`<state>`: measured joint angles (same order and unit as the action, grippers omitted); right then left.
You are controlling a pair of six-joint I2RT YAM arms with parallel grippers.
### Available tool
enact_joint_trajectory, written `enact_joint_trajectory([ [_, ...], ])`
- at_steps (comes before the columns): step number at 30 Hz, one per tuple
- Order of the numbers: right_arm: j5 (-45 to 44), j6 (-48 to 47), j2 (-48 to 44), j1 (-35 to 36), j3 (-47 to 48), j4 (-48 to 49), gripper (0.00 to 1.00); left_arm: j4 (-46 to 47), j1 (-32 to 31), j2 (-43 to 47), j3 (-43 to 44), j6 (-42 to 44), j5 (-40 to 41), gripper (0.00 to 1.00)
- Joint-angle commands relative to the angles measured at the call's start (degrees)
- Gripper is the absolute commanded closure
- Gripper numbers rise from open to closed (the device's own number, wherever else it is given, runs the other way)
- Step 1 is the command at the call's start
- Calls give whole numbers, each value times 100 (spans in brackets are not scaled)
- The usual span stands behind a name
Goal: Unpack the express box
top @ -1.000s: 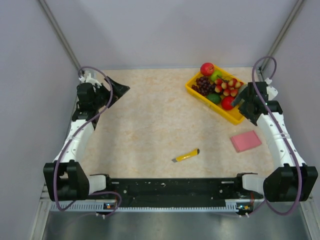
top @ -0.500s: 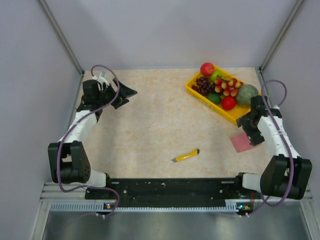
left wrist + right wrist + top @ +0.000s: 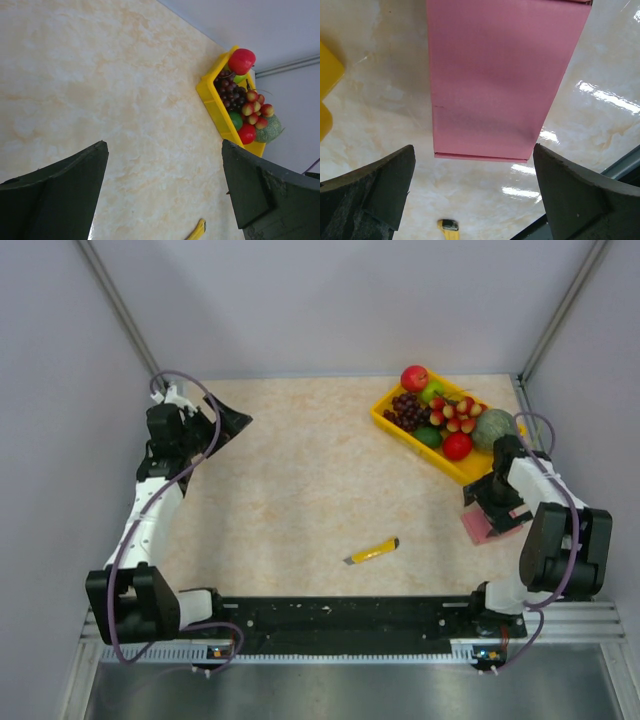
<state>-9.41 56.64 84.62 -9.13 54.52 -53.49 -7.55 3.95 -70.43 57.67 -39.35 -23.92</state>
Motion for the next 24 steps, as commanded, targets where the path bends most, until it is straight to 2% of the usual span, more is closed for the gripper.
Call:
enact_joint_trajectory([
  [1,-70,66,186,-45,41,76,1,-317,124,-164,157,182,-113,1],
  [15,-632,268,705,-45,-196,287,2,-220,142,-278,297,156,-209,1],
  [19,-720,417,390,-37,-328,313,9,-290,142,-287,324,156,-192,2],
  [21,-843,522,170,-28,-407,313,14,-308,133,-287,333,156,-174,2],
  [22,-887,549,73,-28,-425,305,21,-317,133,-287,341,147,-183,2],
  [24,-1062,567,-304,-19,-425,287,25,-308,133,-295,341,121,-192,2],
])
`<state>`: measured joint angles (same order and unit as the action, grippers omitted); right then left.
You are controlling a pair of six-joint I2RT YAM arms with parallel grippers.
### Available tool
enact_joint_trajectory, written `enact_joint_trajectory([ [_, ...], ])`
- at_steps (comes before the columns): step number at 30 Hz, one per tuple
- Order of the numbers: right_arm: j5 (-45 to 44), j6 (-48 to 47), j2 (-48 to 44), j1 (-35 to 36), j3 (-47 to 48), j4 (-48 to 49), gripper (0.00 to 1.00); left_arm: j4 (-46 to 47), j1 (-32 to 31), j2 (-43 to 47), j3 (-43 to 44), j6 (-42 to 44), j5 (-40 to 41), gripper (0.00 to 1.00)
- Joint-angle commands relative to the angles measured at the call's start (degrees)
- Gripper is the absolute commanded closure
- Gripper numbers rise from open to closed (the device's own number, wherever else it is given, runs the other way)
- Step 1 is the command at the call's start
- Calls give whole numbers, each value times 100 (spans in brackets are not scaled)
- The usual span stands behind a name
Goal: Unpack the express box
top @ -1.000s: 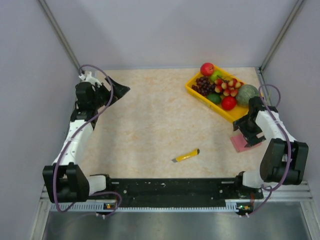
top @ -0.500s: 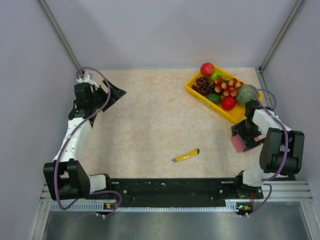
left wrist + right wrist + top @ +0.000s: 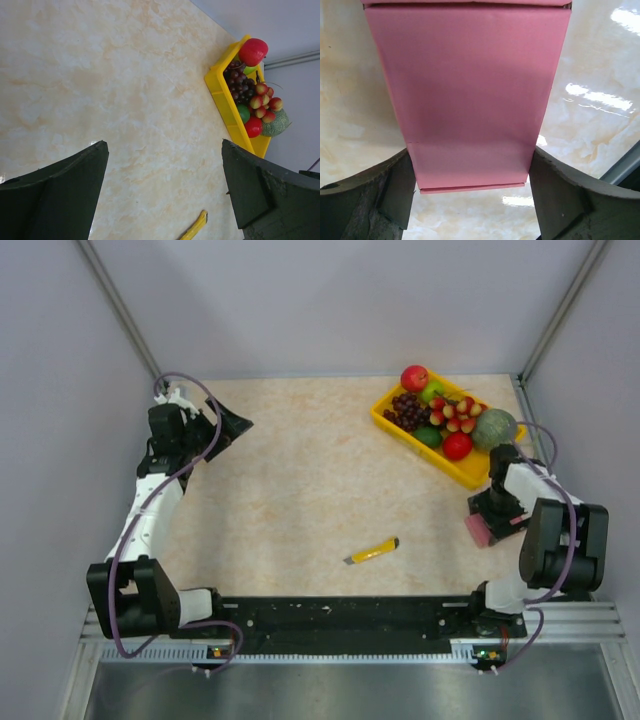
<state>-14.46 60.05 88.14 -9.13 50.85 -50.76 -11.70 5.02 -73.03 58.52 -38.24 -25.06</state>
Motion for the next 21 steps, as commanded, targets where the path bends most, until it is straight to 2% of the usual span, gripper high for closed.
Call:
enact_joint_trajectory([
  [1,-593,226,-797,-19,-49,-4,29,107,26,-35,265,-8,-95,2],
  [5,-804,165,-1508,86,232,-179,32,124,34,-44,265,-70,-201,2],
  [8,-997,-10,-1755,428,688,-407,35,160,26,-44,274,-105,-271,3],
  [11,-1322,-239,-1906,1270,1321,-505,36,300,8,-62,265,-79,-560,3],
  [14,-1455,-624,-1678,2194,2006,-444,36,309,-1,-35,291,-96,-562,3],
  [16,-1472,-819,-1248,2877,2497,-391,36,335,-18,-35,256,-122,-588,3],
  [21,-1403,-1521,-167,4058,3193,109,35,476,-79,-35,55,-254,-746,3],
])
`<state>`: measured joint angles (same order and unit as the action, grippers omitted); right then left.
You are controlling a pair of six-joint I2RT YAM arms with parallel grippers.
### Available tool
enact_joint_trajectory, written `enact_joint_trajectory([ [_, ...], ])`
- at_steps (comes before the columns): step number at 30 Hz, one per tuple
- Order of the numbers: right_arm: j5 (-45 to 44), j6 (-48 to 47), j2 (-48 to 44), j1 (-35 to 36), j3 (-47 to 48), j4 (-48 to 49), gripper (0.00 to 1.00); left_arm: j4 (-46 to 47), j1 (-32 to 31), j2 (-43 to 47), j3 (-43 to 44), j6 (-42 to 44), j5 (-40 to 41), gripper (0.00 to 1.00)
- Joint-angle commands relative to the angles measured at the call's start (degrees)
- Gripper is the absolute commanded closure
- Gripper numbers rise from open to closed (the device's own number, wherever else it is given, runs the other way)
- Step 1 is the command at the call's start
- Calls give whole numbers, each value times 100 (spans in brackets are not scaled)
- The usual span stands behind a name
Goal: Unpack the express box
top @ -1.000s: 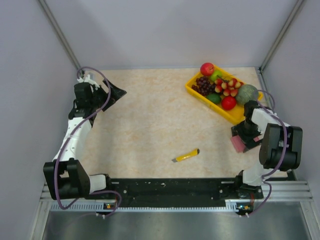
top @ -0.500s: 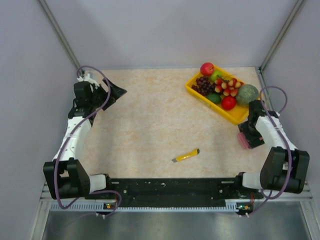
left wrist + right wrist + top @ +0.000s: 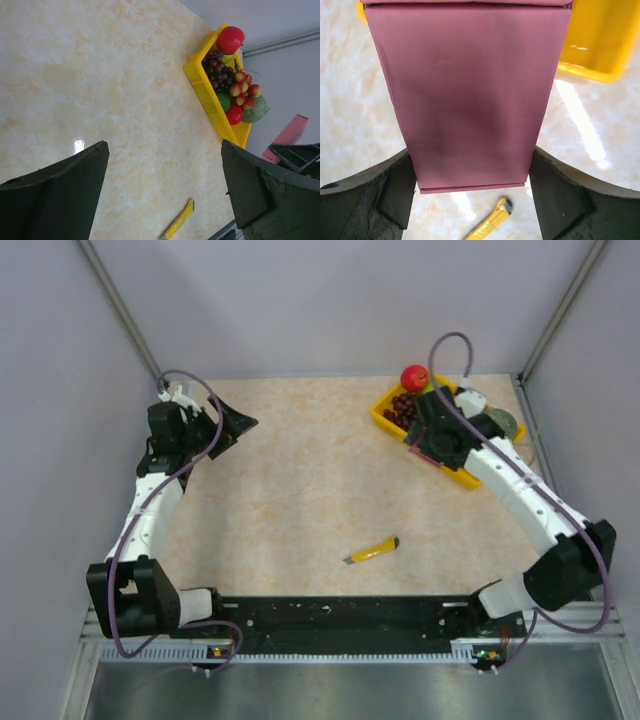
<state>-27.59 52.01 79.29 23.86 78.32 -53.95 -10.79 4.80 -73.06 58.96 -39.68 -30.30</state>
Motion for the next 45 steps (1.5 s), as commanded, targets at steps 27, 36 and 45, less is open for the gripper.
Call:
enact_joint_trajectory([
  [27,2733,-2134,2742,1815,834,1686,1,-222,-1102,-648,-869,163,-169,6],
  [36,2907,-1606,2179,1078,-123,2081,24,392,-1911,-1728,-315,-198,-107,31],
  [45,2935,-1791,2539,822,-291,2398,52,691,-2466,-2766,107,4,-256,68],
])
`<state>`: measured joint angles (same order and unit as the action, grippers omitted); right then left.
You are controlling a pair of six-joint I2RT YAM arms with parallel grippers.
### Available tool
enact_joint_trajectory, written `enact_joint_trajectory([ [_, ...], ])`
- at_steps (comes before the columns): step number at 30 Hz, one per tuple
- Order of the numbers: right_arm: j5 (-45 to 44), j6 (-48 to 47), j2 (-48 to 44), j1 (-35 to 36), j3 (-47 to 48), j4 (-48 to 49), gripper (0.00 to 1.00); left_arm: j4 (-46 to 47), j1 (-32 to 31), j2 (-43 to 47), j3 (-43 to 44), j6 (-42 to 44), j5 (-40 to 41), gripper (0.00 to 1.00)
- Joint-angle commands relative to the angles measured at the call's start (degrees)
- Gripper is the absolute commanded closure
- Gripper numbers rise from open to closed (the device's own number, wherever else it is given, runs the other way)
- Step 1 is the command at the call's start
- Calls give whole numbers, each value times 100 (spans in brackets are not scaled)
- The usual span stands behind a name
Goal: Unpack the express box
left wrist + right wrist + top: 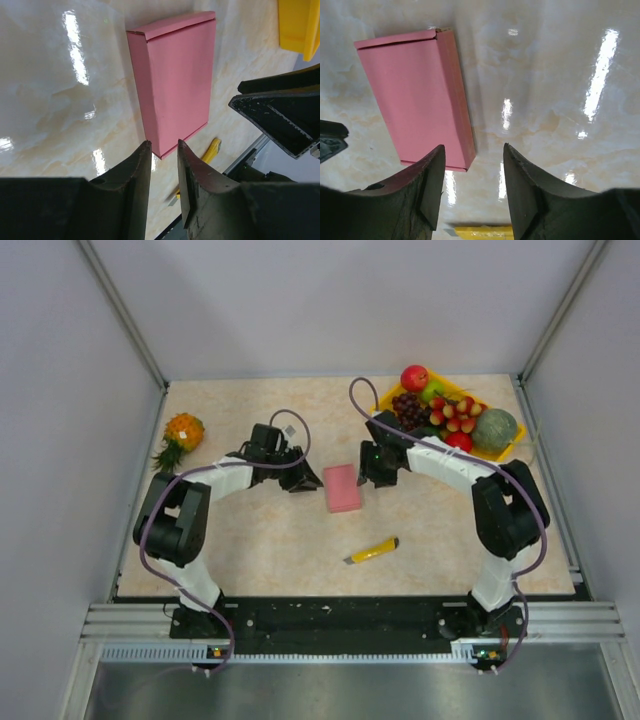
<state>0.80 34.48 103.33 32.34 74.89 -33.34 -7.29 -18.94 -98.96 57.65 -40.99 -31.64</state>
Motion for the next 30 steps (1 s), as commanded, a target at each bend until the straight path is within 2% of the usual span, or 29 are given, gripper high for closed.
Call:
enact_joint_trajectory([
  [1,96,-38,213,-34,60,363,54,394,-110,-272,247,179,-202,68],
  [4,219,-82,450,-35,104,434,71,395,-180,-448,317,197,-264,67],
  [5,236,-82,495,-52,131,443,80,369,-198,-501,343,188,-273,66],
  [6,289,-90,547,-52,148,443,86,360,-198,-597,361,197,-290,66],
  [8,316,-64,627,-52,157,443,90,360,-215,-660,387,214,-334,62],
  [11,359,-90,671,-52,122,469,91,264,-233,-818,493,337,-352,58],
  [15,561,-170,803,-52,157,556,91,114,-233,-976,590,443,-343,61],
  [16,640,-178,812,-52,157,609,91,96,-233,-985,598,469,-308,66],
  [17,798,-170,777,-52,131,671,91,-52,-242,-1003,616,487,-169,80],
  [18,886,-178,742,-52,113,715,91,-140,-242,-1029,625,513,-89,88],
  [20,1184,-170,671,-43,52,952,91,-333,-242,-1064,686,654,25,100],
  [30,1889,-82,197,-43,16,1330,91,-431,-233,-1161,511,768,149,100],
])
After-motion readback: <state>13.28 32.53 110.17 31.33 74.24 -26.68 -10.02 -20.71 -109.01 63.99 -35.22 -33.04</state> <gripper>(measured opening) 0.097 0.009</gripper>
